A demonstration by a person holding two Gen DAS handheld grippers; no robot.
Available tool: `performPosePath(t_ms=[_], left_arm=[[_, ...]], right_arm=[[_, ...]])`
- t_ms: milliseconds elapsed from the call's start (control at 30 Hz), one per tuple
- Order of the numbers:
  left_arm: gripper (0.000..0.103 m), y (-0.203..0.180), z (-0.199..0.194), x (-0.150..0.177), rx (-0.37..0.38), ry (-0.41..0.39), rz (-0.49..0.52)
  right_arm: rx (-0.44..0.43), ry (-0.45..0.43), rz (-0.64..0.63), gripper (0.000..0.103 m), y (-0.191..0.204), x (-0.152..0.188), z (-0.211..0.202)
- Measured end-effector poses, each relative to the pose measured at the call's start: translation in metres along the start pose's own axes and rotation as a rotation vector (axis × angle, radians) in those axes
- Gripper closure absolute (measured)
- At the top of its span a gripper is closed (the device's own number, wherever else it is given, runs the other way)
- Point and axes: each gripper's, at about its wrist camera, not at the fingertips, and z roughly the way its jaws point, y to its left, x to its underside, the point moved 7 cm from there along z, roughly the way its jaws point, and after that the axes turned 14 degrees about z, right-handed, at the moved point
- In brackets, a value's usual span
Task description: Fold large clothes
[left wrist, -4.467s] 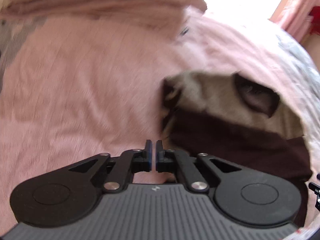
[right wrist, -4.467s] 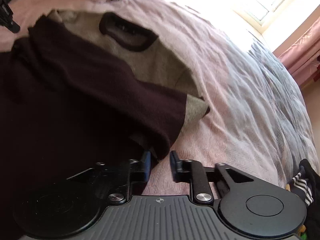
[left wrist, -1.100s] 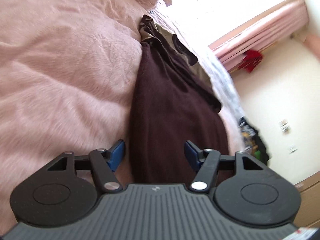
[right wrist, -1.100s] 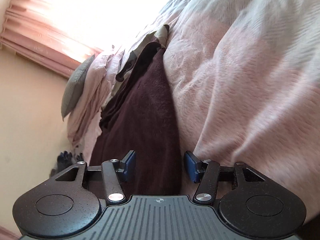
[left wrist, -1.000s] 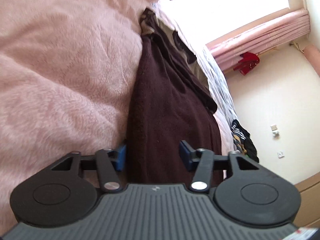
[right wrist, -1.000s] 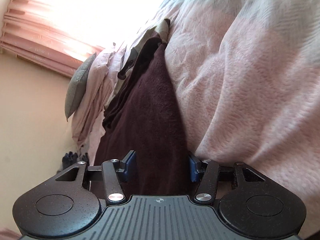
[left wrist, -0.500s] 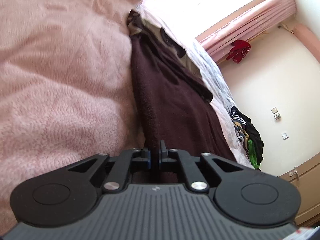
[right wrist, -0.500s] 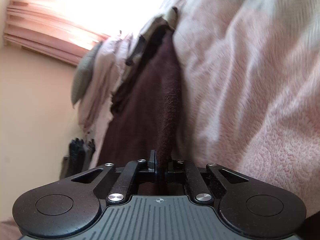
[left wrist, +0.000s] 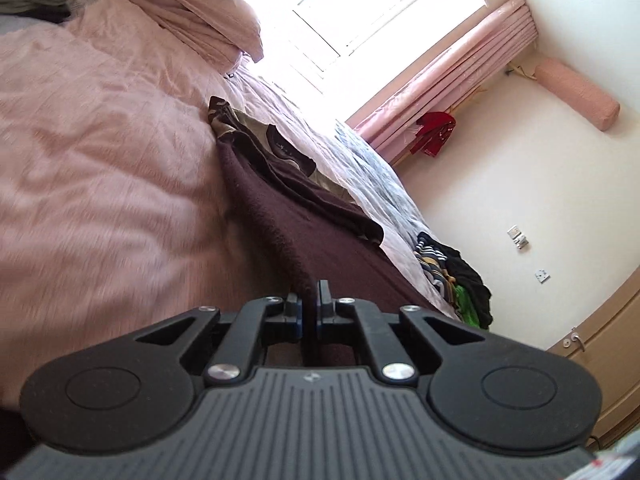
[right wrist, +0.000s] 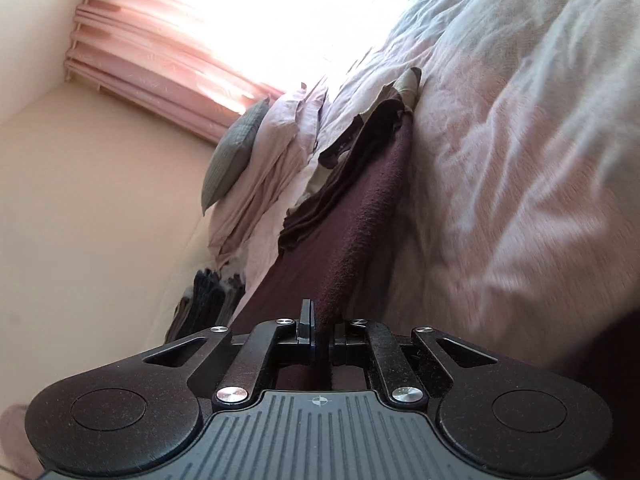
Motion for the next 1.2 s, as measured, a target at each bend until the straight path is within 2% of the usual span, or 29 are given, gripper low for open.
performPosePath(t_ms=[133,233,333,433,600,700,800,933,1000,1067,1100,1167,1200], left_arm=[[0.1,-0.024,-0.044,0.038,0.019,0.011,-0.015],[0.1,-0.03,-0.057,0.052,0.015,0.025,-0.031],[0.1,-0.029,-0.051,0.045,0.025,0.019,-0.042],[0.1,-0.027,-0.038,0.021,0.06,-0.02,-0.051],[0.1,-0.013,0.006,-0.04,0.098,-0.054,-0.064],[0.1,-0.002,0.047,-0.087,0.101,-0.061,-0.059],[0.099,0.014,0.099,-0.137,0.084,-0.058,-0.061],[0.098,0.062,0.184,-0.185,0.0,-0.016,-0.165],[0.093,0.093,0.223,-0.193,-0.093,0.033,-0.207],[0.091,0.117,0.245,-0.197,-0.165,0.071,-0.208],[0.087,0.124,0.249,-0.199,-0.184,0.082,-0.193],[0.083,0.131,0.245,-0.201,-0.203,0.085,-0.136],[0.082,0.129,0.243,-0.202,-0.204,0.094,-0.075]], right_arm=[[0.01,0.064,0.001,0.102,-0.003,0.045,-0.039],[0.039,0.096,0.024,0.101,-0.009,0.066,-0.056],[0.04,0.09,0.019,0.101,-0.005,0.066,-0.054],[-0.005,0.077,-0.006,0.101,0.013,0.051,-0.042],[-0.069,0.035,-0.036,0.101,0.049,-0.005,-0.009],[-0.065,0.001,-0.05,0.101,0.07,-0.052,0.02],[-0.038,-0.032,-0.057,0.101,0.086,-0.099,0.058],[0.006,-0.09,0.02,0.101,0.083,-0.169,0.124],[0.04,-0.107,0.057,0.093,0.069,-0.204,0.161],[0.156,-0.165,0.091,0.056,0.045,-0.229,0.183],[0.194,-0.178,0.075,0.055,0.038,-0.235,0.189],[0.198,-0.17,-0.024,0.055,0.033,-0.234,0.189],[0.202,-0.155,-0.097,0.055,0.031,-0.231,0.187]])
